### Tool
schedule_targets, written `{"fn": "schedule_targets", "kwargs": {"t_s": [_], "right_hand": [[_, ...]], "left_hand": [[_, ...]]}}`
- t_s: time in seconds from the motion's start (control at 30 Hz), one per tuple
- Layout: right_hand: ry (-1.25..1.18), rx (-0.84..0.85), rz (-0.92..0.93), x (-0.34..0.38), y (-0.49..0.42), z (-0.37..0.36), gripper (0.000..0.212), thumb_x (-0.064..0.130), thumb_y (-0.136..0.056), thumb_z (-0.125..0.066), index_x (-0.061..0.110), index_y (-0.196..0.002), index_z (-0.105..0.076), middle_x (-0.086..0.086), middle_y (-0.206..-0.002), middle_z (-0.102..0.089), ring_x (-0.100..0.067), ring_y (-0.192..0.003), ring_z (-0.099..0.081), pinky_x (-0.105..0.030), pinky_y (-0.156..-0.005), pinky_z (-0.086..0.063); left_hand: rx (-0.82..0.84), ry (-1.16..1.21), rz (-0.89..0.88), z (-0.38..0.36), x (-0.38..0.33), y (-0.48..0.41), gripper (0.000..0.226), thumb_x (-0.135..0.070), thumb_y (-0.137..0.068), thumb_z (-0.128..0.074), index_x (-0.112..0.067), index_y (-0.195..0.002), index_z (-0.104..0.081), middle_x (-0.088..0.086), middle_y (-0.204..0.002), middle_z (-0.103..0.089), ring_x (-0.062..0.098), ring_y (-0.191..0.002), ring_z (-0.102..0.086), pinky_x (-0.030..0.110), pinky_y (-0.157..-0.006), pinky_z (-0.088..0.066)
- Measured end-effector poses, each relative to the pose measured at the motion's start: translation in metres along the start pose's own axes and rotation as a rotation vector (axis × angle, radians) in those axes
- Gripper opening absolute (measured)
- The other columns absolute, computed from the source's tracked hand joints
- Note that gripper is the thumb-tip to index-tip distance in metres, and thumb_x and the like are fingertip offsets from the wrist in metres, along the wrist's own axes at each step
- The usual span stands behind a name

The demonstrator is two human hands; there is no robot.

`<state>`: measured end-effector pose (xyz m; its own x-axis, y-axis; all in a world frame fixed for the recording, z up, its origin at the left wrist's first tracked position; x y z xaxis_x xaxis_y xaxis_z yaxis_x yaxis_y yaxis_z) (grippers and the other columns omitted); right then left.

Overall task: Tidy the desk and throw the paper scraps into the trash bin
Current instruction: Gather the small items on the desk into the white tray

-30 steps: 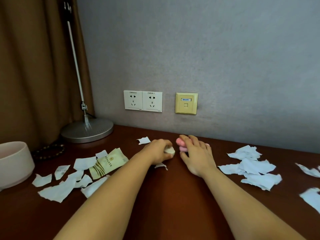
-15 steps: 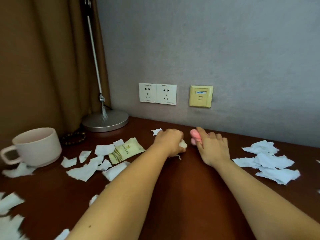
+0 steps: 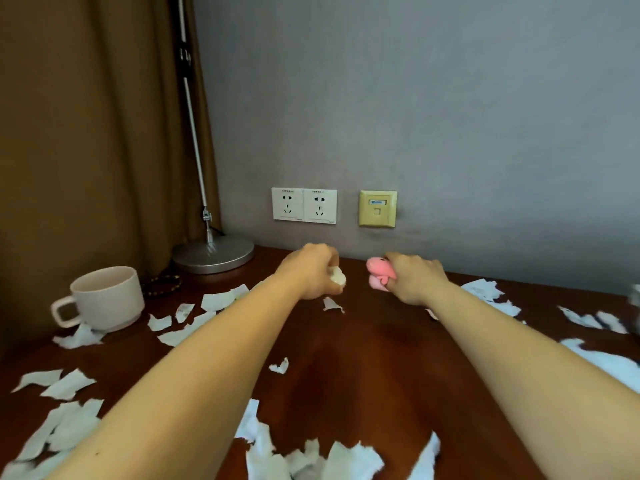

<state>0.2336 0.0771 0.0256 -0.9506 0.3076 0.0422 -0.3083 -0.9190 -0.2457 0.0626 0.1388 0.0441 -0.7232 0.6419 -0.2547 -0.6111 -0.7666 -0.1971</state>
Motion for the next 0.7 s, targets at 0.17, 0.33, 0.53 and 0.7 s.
{"fn": "schedule_targets", "kwargs": {"t_s": [0.17,0.33,0.53,0.7], "right_hand": [[0.011,-0.082,-0.008,-0.016,0.026,0.048,0.035,0.040,-0.086,-0.054,0.018,-0.113,-0.055,-0.009,-0.116,-0.063,-0.032,-0.108,-0.058,-0.035,-0.078,-0.035],[0.023,-0.132,-0.060,-0.053,0.060,0.090,0.049,0.053,-0.079,-0.060,0.018,-0.114,-0.058,-0.008,-0.115,-0.064,-0.032,-0.107,-0.060,-0.036,-0.085,-0.045],[-0.018,-0.197,-0.184,-0.134,0.114,0.136,0.050,0.052,-0.077,-0.063,0.018,-0.112,-0.055,-0.011,-0.116,-0.063,-0.033,-0.107,-0.059,-0.037,-0.085,-0.046],[-0.063,-0.227,-0.312,-0.209,0.152,0.158,0.048,0.048,-0.077,-0.065,0.016,-0.112,-0.057,-0.013,-0.116,-0.063,-0.034,-0.107,-0.057,-0.036,-0.083,-0.044]], "left_hand": [[-0.012,0.048,-0.089,0.026,-0.043,0.012,0.051,-0.037,-0.070,-0.078,-0.020,-0.114,-0.059,0.006,-0.117,-0.060,0.026,-0.102,-0.060,0.041,-0.092,-0.051],[-0.023,0.089,-0.228,0.037,-0.102,0.024,0.048,-0.040,-0.071,-0.078,-0.018,-0.111,-0.060,0.001,-0.108,-0.063,0.024,-0.099,-0.061,0.040,-0.090,-0.051],[-0.009,0.084,-0.366,0.029,-0.184,0.029,0.040,-0.039,-0.073,-0.076,-0.015,-0.101,-0.061,0.002,-0.098,-0.064,0.023,-0.091,-0.060,0.039,-0.083,-0.052],[0.016,0.191,-0.491,0.011,-0.258,0.026,0.041,-0.037,-0.074,-0.075,-0.017,-0.107,-0.060,-0.001,-0.098,-0.061,0.021,-0.093,-0.057,0.040,-0.086,-0.051]]}}
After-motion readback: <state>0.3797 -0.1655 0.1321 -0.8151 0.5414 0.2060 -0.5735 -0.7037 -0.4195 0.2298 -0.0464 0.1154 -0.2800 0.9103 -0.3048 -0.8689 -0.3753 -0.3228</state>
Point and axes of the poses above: each hand's wrist, its own y-axis away from the middle knuckle, its own z-axis out of the back of the hand, x = y × z, the point moved 2 cm from there along -y, towards the middle knuckle
